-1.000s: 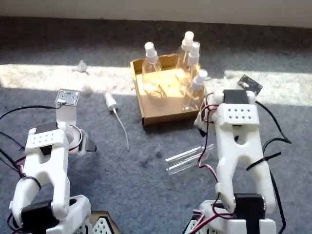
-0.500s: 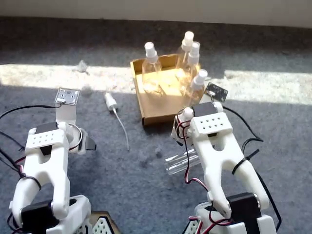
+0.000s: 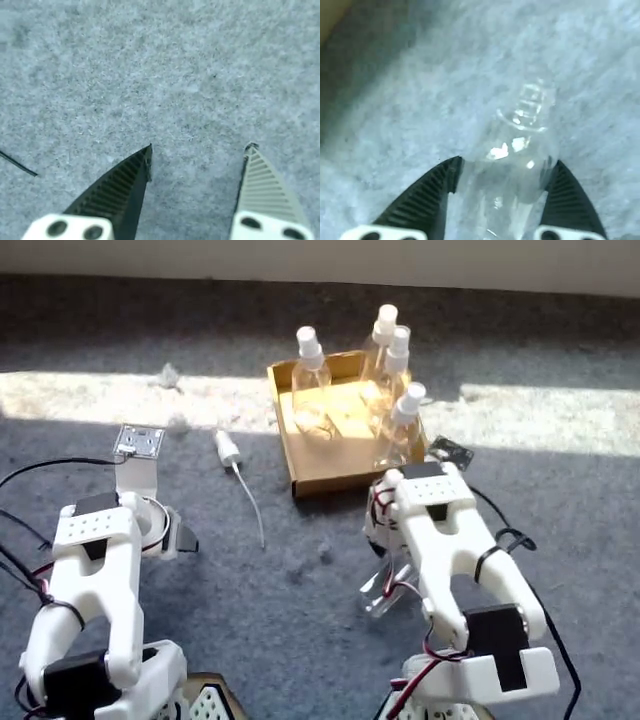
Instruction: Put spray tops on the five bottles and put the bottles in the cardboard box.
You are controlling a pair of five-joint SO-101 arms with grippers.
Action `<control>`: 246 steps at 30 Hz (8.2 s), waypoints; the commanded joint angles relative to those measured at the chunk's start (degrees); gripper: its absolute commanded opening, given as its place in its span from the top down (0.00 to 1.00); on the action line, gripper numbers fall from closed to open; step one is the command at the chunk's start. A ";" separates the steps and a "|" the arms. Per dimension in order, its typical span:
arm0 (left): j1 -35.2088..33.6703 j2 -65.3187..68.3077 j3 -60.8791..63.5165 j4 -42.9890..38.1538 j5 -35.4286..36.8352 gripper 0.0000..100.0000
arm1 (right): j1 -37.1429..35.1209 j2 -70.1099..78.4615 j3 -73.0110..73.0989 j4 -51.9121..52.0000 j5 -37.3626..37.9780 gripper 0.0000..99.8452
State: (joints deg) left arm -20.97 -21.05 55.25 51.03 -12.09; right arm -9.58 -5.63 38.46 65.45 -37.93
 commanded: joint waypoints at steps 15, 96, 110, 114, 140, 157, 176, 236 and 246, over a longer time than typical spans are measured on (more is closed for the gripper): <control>1.01 -1.36 0.66 -2.37 0.53 0.73 | 36.88 0.57 -12.97 -7.87 41.14 0.93; 1.36 -1.36 0.92 -3.60 0.44 0.73 | 29.76 1.10 -27.38 24.84 46.07 0.66; 1.27 -1.36 1.01 -3.34 0.44 0.73 | 29.58 1.45 -27.21 24.31 46.42 0.66; 1.27 -1.36 1.01 -3.34 0.44 0.73 | 29.58 1.45 -27.56 18.33 46.15 0.66; 1.45 -1.36 1.71 -3.60 0.35 0.73 | 38.02 21.41 -31.96 0.92 49.23 0.66; 1.45 -1.36 1.71 -3.60 0.35 0.73 | 39.08 28.09 -32.04 0.84 52.48 0.76; 1.45 -1.36 1.71 -3.60 0.44 0.73 | 38.64 23.87 -35.38 1.54 56.79 1.00; 17.63 52.35 -67.38 14.59 29.19 0.78 | 0.04 -99.03 55.96 -27.56 63.12 1.00; 19.47 54.11 -68.18 17.14 29.19 0.92 | 0.04 -99.03 56.22 -27.56 63.03 1.00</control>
State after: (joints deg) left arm -2.51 33.36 -11.47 67.30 15.69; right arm -9.23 -104.09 94.81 38.64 25.63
